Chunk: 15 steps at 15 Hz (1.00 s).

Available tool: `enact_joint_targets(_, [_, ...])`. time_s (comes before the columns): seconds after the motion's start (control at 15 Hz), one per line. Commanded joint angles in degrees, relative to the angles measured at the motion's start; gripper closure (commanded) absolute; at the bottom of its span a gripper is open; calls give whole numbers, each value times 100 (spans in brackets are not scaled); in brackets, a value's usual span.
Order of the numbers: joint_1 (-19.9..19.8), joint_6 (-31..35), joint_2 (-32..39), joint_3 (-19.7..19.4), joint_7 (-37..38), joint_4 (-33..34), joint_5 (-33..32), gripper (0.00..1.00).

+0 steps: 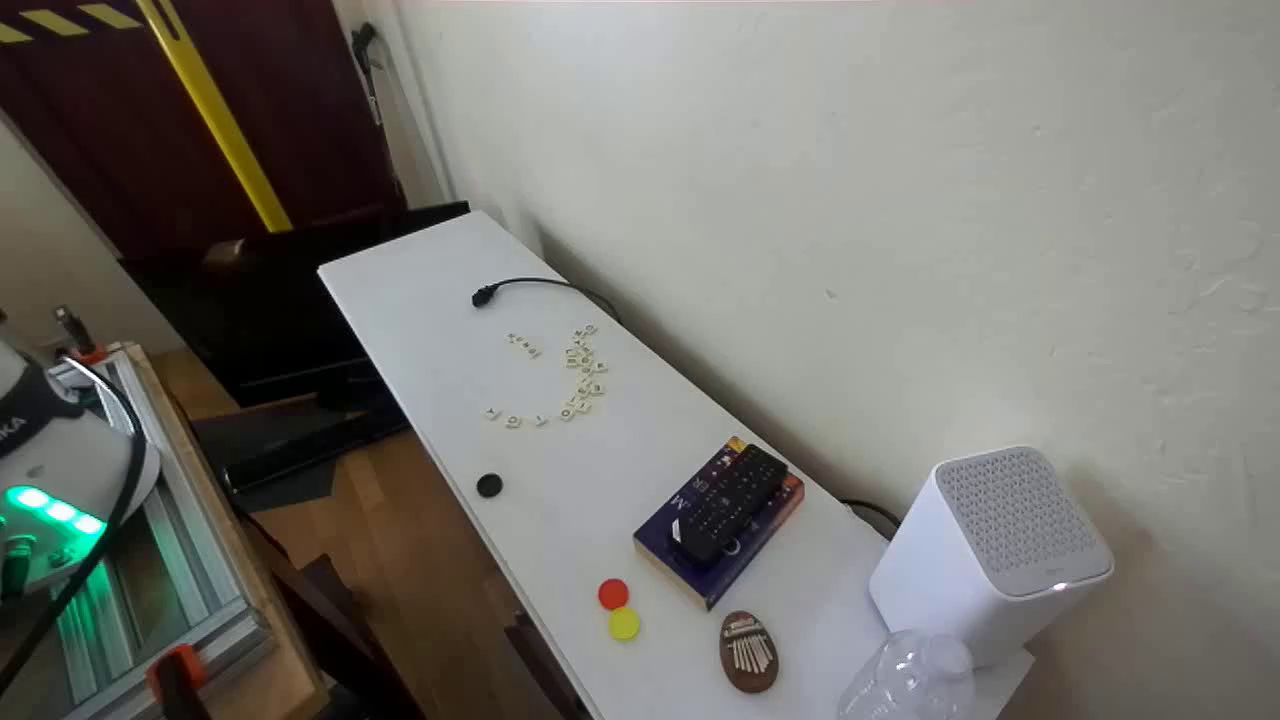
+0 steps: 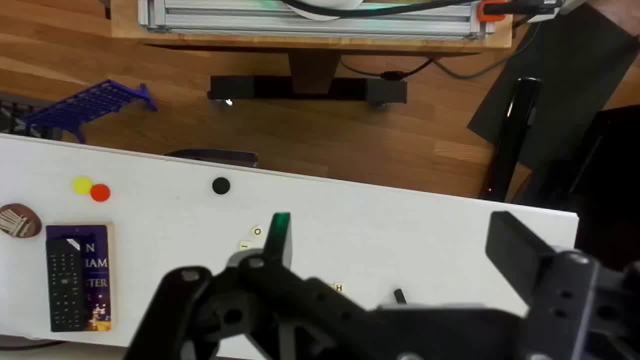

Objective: Replace the first tile in the word with a new one

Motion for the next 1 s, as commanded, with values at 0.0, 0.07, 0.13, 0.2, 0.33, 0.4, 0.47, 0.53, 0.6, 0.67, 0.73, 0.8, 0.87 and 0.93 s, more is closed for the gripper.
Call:
enact_joint_targets(0.0, [-36,-11,5,27,-17,12,10,0])
enact_joint_targets(0.07, [-36,-11,5,27,-17,12,10,0])
enact_joint_targets(0.13, [-36,-10,5,27,-17,12,10,0])
enact_joint_targets(0.2, [-36,-10,5,27,-17,12,10,0])
enact_joint_targets(0.33, [-22,12,113,36,-18,51,29,0])
enact_joint_targets(0.4, [-22,93,273,48,29,89,66,0])
enact_joint_targets(0.47, [-18,264,376,45,34,81,100,0])
enact_joint_targets(0.53, [-16,485,483,52,37,62,102,0])
enact_joint_targets(0.6, [17,717,594,41,-78,47,88,0])
enact_joint_targets(0.67, [49,948,729,46,-215,32,4,0])
enact_joint_targets(0.73, [78,1167,860,26,-321,19,39,0])
enact_joint_targets(0.8, [107,1410,993,20,-432,-11,60,0])
enact_joint_targets(0.87, [122,1617,1123,32,-491,-22,54,0])
enact_joint_targets(0.93, [157,1852,1235,50,-553,-49,86,0])
